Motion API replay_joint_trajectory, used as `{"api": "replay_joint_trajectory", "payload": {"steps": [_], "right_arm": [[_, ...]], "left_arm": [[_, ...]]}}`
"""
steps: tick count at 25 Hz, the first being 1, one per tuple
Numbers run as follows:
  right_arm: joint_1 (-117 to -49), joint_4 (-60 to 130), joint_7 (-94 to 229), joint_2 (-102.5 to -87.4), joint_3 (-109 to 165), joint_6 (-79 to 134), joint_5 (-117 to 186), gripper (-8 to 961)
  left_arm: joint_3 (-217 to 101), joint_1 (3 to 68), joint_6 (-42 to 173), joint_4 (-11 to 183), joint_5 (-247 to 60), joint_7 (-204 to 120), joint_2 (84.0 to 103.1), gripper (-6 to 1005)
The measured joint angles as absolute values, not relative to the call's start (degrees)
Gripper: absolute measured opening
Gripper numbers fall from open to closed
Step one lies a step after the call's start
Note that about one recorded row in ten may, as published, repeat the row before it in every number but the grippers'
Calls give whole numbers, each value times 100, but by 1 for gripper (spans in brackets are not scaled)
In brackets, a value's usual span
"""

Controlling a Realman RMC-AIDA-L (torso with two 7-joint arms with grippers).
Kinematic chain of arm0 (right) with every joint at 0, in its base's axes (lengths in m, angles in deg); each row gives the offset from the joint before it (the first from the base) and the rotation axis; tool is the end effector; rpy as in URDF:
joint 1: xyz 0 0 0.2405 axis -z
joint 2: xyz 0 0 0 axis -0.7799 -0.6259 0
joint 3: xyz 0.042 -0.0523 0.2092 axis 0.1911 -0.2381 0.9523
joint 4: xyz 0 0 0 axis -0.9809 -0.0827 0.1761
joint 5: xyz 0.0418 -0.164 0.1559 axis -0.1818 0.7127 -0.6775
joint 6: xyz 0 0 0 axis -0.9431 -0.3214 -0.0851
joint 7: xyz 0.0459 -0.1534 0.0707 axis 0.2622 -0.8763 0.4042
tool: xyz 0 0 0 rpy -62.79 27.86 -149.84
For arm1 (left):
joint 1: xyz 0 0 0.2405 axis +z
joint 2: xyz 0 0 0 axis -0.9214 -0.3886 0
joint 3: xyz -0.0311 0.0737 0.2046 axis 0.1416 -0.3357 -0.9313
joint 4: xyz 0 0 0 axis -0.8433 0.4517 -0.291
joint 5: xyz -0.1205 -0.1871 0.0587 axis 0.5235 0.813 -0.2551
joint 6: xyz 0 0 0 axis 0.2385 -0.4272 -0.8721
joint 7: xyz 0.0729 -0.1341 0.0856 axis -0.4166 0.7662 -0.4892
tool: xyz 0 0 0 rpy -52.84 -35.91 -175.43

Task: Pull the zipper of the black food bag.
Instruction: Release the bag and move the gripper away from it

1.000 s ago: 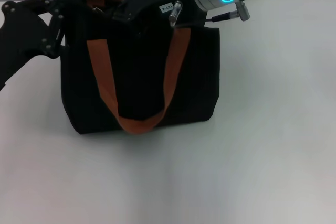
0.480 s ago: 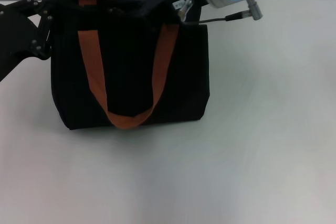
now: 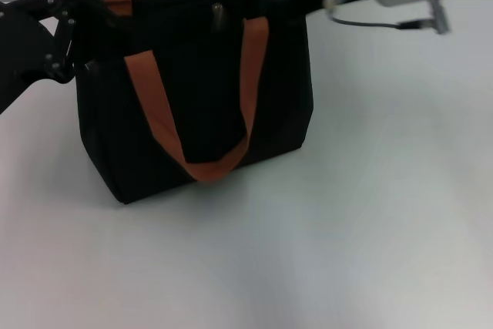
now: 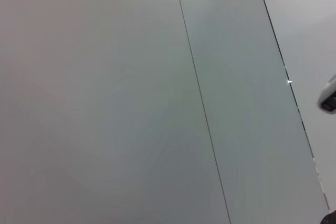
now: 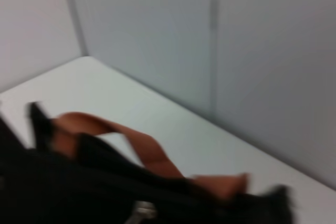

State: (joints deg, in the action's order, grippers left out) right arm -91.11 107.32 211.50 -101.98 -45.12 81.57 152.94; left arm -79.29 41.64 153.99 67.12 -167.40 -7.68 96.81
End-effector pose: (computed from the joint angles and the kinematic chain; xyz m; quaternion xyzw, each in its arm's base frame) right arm 0.0547 0.4231 -0.0159 -0.9286 0.2636 0.0813 0.2484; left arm -0.2459 0.3325 0.0470 -0.8056 -0.0194 -0.4210 0.4165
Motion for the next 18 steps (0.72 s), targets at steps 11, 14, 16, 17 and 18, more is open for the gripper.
{"api": "replay_joint_trajectory", "payload": {"steps": [11, 14, 16, 17, 18], "right_arm": [[-7252, 11488, 18870, -10192, -4068, 7898, 12331, 8], [-7120, 10865, 17703, -10157, -3779, 8280, 11020, 14], [-7133, 10323, 17109, -10150, -3499, 8738, 10503, 17], [-7133, 10323, 17109, -10150, -3499, 8738, 10503, 54], [-7162, 10036, 16884, -10150, -3348, 8980, 10341, 91]], "left_arm": [[-7930, 4173, 15371, 6695, -16738, -771, 9681, 30], [-7930, 4183, 15371, 6711, -16738, -736, 9688, 29], [-7930, 4188, 15351, 6735, -16738, -717, 9692, 29], [-7930, 4188, 15351, 6735, -16738, -717, 9692, 29], [-7930, 4191, 15335, 6749, -16737, -701, 9692, 29]]}}
